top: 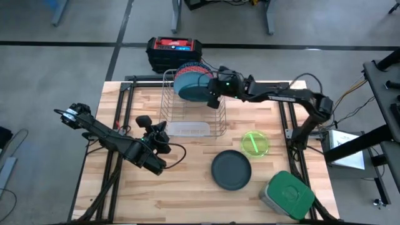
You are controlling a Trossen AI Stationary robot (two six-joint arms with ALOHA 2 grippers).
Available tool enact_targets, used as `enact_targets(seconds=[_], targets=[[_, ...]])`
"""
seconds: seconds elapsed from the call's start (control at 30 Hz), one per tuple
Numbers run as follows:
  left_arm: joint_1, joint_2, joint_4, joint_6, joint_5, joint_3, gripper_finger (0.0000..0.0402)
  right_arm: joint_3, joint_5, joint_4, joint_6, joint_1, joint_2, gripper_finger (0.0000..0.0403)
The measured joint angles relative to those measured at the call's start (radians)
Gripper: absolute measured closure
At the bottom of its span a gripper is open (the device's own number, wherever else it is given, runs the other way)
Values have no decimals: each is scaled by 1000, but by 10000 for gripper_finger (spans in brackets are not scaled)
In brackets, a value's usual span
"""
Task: Sort dishes
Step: Put the dark green plate into the dish rack
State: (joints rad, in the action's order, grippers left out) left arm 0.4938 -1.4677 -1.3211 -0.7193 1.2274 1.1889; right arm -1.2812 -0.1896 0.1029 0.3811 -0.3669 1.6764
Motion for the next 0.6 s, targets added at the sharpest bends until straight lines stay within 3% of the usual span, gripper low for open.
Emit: enact_targets(seconds=[0.2,0.37,0.5,0.6], targets=[[0,8,-15,-17,72,0,401,57,-17,13,169,48,-174,380],[0,17,-21,-31,102,0,401,188,21,-39,529,135,-393,380],[0,18,-21,-34,113,0,401,273,277,-16,587,158,-594,380],[0,18,-21,-34,113,0,401,294,637,37,542,130,-745,380]])
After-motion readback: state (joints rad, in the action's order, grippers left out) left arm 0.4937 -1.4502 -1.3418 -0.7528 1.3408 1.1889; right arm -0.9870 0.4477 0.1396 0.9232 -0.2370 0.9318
